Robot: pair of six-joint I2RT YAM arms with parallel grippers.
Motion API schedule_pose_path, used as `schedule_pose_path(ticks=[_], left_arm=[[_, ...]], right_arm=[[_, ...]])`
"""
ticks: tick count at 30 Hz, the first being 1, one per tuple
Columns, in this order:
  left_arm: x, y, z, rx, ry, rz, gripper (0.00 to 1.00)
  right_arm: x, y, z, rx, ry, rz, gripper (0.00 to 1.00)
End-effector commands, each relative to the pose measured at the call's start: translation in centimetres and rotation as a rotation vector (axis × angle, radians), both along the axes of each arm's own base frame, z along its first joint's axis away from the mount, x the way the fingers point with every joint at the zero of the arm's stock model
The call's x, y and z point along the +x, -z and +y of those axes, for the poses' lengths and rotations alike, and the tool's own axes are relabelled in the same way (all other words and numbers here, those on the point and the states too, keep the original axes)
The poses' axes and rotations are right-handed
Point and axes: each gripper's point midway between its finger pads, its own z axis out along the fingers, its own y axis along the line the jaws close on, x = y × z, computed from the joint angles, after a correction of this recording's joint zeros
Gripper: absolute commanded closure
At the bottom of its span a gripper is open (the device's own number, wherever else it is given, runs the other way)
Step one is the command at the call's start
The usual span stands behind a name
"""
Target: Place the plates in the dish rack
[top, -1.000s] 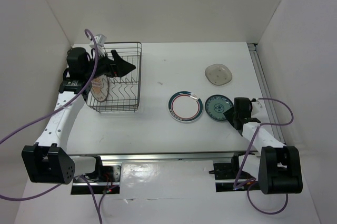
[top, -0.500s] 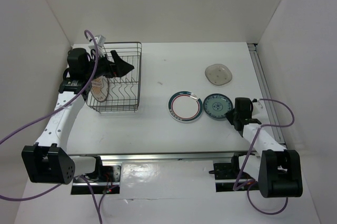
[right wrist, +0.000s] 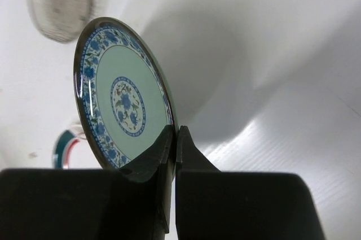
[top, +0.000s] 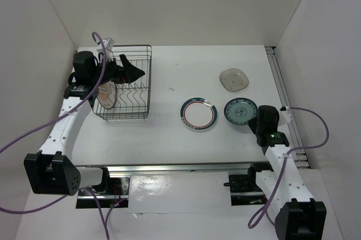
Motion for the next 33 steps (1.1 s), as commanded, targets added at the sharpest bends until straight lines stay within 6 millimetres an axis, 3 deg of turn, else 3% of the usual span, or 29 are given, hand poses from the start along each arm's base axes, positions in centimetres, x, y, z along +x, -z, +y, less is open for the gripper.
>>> schedule_pose_path(ticks=[1,5,7,11,12,15,17,22,23,24,25,28,29,30,32,33], left_arm=[[0.3,-0.2,-1.3,-0.044,0.086,-0.003,0.0],[1.0,1.3,-0.9,-0.048,0.047,0.068,0.0],[1.1,1.1,-0.8,-0.045,0.036,0.069,0.0],[0.2,0.3,-1.7,-0.101,0.086,0.061,0.0],[0.3,0.5,-2.0,-0.116,0.104,0.071,0.0],[-0.3,0.3,-3.2,-0.17,0.204,0.068,0.0],[-0.8,-0.1,-3.6,-0.191,0.251,0.052,0.0],[-1.1,0.3,-4.6,-0.2,0.285,0.05,0.0],[-1.2,0.2,-5.0,-0.199,0.298,0.043,0.0],[-1.1,0.6,-5.0,-0.2,0.297,0.053,0.0],[-1.3,0.6,-5.5,-0.2,0.309,0.054,0.0],[-1.3,0.9,-5.7,-0.19,0.307,0.06,0.0],[-1.2,1.1,-5.6,-0.181,0.298,0.063,0.0],[-1.1,1.4,-5.5,-0.173,0.29,0.066,0.0],[-0.9,1.2,-5.4,-0.164,0.28,0.06,0.0],[-1.1,1.6,-5.3,-0.158,0.281,0.074,0.0]], right_arm=[[1.3,-5.1,-0.5,-0.008,0.027,-0.142,1.0],[1.7,-8.9,0.4,-0.002,-0.033,-0.273,1.0],[2.1,-10.9,1.2,0.01,-0.078,-0.36,1.0],[3.4,-12.3,3.6,0.02,-0.237,-0.485,1.0],[4.1,-13.5,4.9,0.044,-0.304,-0.548,1.0],[4.9,-12.9,7.9,0.061,-0.494,-0.581,1.0],[6.0,-13.7,10.5,0.043,-0.632,-0.642,1.0],[7.1,-17.4,16.7,-0.04,-0.893,-0.754,1.0],[7.1,-16.7,19.2,-0.067,-0.974,-0.73,1.0],[7.7,-18.4,20.2,-0.096,-0.986,-0.75,1.0],[7.6,-17.6,22.8,-0.097,-1.052,-0.726,1.0],[8.0,-19.6,26.2,-0.134,-1.099,-0.768,1.0],[8.5,-19.1,26.9,-0.134,-1.102,-0.747,1.0],[8.8,-20.1,27.5,-0.132,-1.105,-0.774,1.0],[9.7,-19.6,28.4,-0.132,-1.107,-0.765,1.0],[9.8,-20.4,29.2,-0.127,-1.117,-0.786,1.0]])
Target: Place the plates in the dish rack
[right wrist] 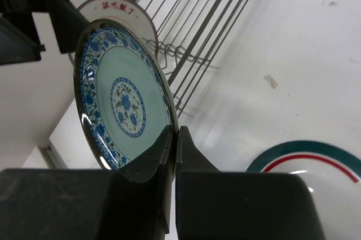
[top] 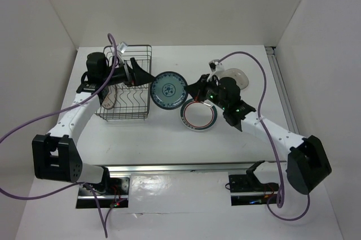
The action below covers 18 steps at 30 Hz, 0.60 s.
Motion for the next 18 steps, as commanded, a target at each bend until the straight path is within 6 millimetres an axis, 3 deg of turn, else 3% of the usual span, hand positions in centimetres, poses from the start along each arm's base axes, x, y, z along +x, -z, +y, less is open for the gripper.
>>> schedule_pose_path(ticks=[1,2,3,10,18], left_arm=[[0.3,-0.1,0.1,0.024,0.011,-0.046,0.02],[0.5,-0.4,0.2,0.026,0.003,-0.055,0.02],[0.5,-0.3,0.2,0.032,0.004,-0.053,0.03],[0.6,-0.3,0.3,0.034,-0.004,-0.057,0.11],[1.2,0.6,0.5,0.06,-0.025,-0.025,0.11]], right_arm=[[2.1,-4.6,1.4,0.047,0.033,-0.155,1.0],[2.4,-3.8,1.6,0.043,0.034,-0.132,1.0],[2.7,-4.7,1.5,0.058,0.045,-0.155,1.0],[2.8,-5.1,2.4,0.098,0.013,-0.157,1.0],[2.6,-6.2,3.3,0.17,-0.019,-0.153,1.0]])
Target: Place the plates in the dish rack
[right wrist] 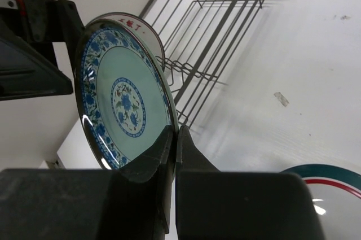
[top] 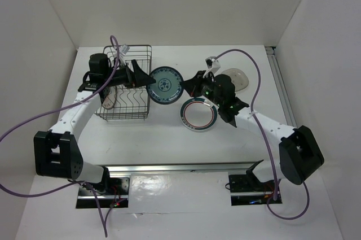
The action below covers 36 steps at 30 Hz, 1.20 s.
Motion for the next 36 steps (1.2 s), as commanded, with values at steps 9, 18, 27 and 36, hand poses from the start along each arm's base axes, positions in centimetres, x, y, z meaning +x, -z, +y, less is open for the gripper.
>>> schedule_pose_path(ticks=[9,18,27,36], left_arm=[[0.8,-1.9,0.1,0.016,0.001,-0.082,0.63],[0.6,-3.5,1.2,0.073,-0.076,-0.133,1.0],[2.3,-6.0,9.2,0.39,-0.516,-0.248,1.0],[3.4,-4.2,16.3,0.718,-0.77,-0.2,1.0]], right_arm=[[0.2,-5.9,2.4,0.146,-0.067,-0.121,1.0],[0.8,-3.9,2.6,0.109,-0.059,-0.083,0.34],[1.6,-1.7,-0.2,0.026,0.03,-0.024,0.19],[1.4,1.1,-2.4,-0.054,0.037,0.034,0.19]])
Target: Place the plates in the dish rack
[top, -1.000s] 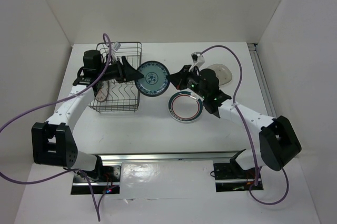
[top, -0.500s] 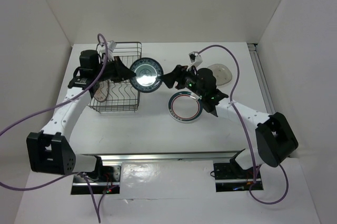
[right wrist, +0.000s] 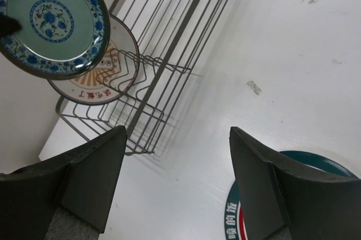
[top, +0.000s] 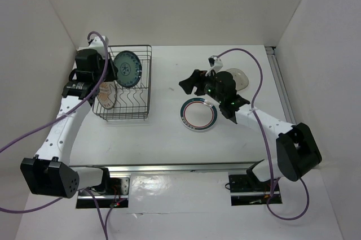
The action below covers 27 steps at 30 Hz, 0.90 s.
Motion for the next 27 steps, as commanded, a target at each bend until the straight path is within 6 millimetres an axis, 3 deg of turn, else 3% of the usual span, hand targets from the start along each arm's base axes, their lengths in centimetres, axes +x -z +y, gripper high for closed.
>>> schedule_pose_path(ticks=[1,8,12,13,21,27], left_arm=[[0.4,-1.2,3.9,0.143,-0.162,-0.013,1.0],[-0.5,-1.1,6.3,0.153,-0.318,-0.001,1.0],[-0.8,-0.1,6.5,0.13,-0.356,0.046,1.0],[-1.0,0.2,6.2,0.134,-0.346,0.059,1.0],[-0.3,2.3,2.9,0.138,-0.311,0.13,1.0],[0.2,4.1,2.8,0.164,-0.352,0.186,1.0]], right_arm=[[-0.6,-0.3,-0.8,-0.03,-0.016,-0.01,0.19],[-0.1,-0.1,-2.8,-0.025,0.002,-0.005,0.19],[-0.4,0.3,-4.0,-0.003,0.005,0.012,0.19],[-0.5,-0.5,-4.0,0.014,0.006,-0.004,0.19],[-0.2,0.0,-6.5,0.028,0.034,0.006,0.19],[-0.2,-0.4,-7.2,0.047,0.031,-0.002,0.19]])
